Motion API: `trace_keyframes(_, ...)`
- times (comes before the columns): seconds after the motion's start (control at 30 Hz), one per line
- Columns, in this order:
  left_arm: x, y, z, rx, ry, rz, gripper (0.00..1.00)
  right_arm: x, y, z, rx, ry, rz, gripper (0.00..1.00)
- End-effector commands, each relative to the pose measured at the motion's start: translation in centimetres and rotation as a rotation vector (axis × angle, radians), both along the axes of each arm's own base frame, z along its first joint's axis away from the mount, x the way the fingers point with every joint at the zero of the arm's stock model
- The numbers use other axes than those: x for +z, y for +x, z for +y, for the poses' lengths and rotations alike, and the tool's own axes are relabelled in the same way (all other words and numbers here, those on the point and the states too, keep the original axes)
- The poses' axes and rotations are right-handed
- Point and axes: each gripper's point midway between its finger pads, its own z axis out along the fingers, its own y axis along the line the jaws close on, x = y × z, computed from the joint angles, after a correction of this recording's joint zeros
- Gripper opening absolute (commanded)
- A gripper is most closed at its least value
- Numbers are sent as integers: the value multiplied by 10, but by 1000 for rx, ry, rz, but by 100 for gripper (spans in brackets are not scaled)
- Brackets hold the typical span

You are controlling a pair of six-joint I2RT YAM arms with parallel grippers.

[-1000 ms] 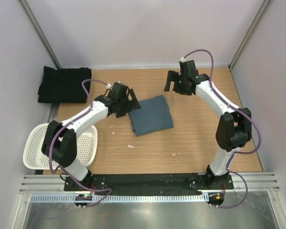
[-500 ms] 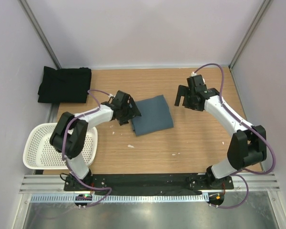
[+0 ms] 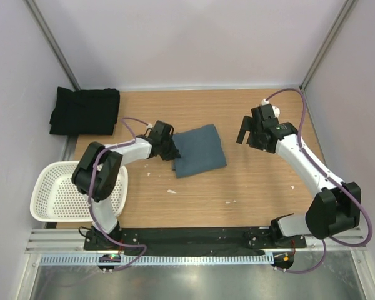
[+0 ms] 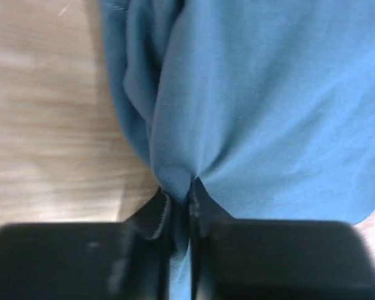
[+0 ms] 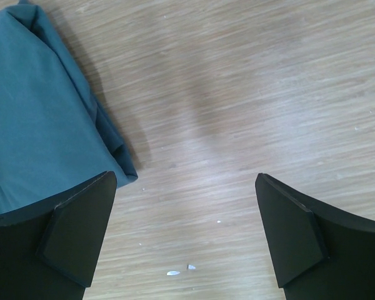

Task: Fold and stack the t-shirts
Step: Neatly place the folded tshirt to the corner

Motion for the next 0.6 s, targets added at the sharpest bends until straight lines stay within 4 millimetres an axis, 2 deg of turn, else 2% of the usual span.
trace_keyframes(0.0,-13,7,11,-106,87,-31,0,15,-10,-10,-54,-12,-37,100)
trace_keyframes(0.13,-3,34,31,-135,117,-82,0,16,-20,-12,-75,2,-41,100)
trace_keyframes(0.17,7,46,32,-135,122,-103,0,16,-21,-12,-78,8,-44,100)
trace_keyframes(0.23,14,64,44,-157,170,-133,0,17,-24,-12,-91,22,-50,100)
trace_keyframes(0.27,17,67,48,-178,197,-126,0,15,-25,-13,-96,24,-50,100)
trace_keyframes(0.3,39,88,45,-188,210,-185,0,14,-26,-13,-101,26,-51,100)
trace_keyframes(0.33,44,96,51,-227,264,-206,0,14,-26,-13,-105,30,-57,100)
trace_keyframes(0.37,40,96,55,-257,295,-177,0,14,-26,-14,-112,29,-59,100)
trace_keyframes(0.4,62,114,55,-254,326,-233,0,14,-26,-14,-114,30,-62,99)
trace_keyframes(0.47,69,124,70,-298,415,-240,0,12,-22,-12,-110,36,-69,100)
trace_keyframes(0.5,87,137,72,-302,433,-280,0,11,-21,-12,-106,35,-70,100)
trace_keyframes(0.57,97,147,92,-297,496,-272,0,8,-17,-12,-112,28,-71,100)
